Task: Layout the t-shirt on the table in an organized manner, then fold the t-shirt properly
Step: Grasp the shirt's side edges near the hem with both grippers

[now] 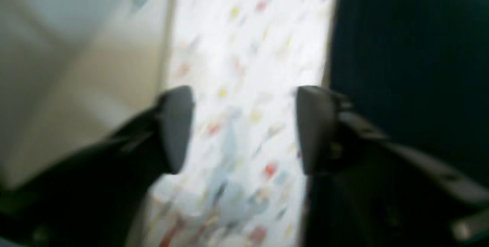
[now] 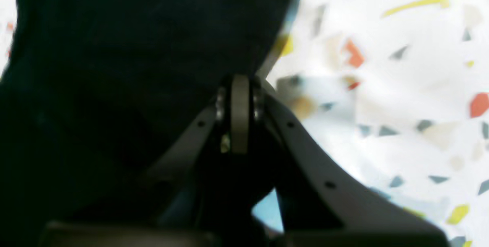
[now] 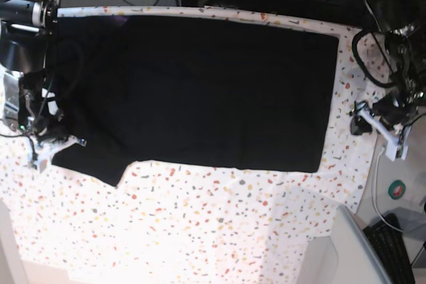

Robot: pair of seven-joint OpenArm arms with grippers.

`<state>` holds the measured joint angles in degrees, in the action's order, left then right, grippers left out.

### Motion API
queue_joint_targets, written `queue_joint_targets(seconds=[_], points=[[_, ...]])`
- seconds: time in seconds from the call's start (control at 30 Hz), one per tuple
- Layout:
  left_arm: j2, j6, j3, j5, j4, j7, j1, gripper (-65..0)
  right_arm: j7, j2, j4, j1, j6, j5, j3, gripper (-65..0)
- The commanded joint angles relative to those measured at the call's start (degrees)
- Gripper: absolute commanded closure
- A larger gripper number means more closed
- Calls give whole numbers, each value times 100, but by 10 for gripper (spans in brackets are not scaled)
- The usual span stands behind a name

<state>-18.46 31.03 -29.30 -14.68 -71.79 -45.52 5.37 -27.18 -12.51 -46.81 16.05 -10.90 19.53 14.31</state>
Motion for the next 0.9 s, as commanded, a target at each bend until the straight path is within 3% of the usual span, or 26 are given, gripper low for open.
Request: queue_joint_targets(seconds=[0.0, 0.1, 0.17, 0.3, 0.37, 0.53, 0.7, 0.8, 0.87], points=[[-128, -4, 262, -75, 238, 125, 347, -451, 85, -72, -308, 43, -49, 38, 16, 0], [-137, -12, 930, -75, 1539, 152, 1288, -439, 76, -19, -836, -150, -14, 30, 16, 0], [-119, -30, 1097, -75, 2278, 495, 1754, -439, -56, -28, -994, -186, -5, 21, 16, 0], [-110, -795, 1369, -75, 3324, 1303, 2193, -439, -416, -45, -1152, -221, -40, 21, 51, 0], [-110, -936, 1721, -93, 3693, 1462, 2369, -439, -416, -45, -1205, -247, -40, 21, 51, 0], [66, -936, 2213, -110, 3834, 1470, 2395, -439, -425, -45, -1328, -274, -40, 21, 51, 0], [268, -936, 2213, -75, 3799, 1470, 2149, -433, -425, -72, -1328, -309, -40, 21, 51, 0], [277, -936, 2213, -75, 3807, 1470, 2114, -314, -416, -160, -1328, -353, -40, 21, 51, 0], [277, -936, 2187, -75, 3781, 1470, 2114, -133, -407, -195, -1328, -353, -40, 21, 51, 0]])
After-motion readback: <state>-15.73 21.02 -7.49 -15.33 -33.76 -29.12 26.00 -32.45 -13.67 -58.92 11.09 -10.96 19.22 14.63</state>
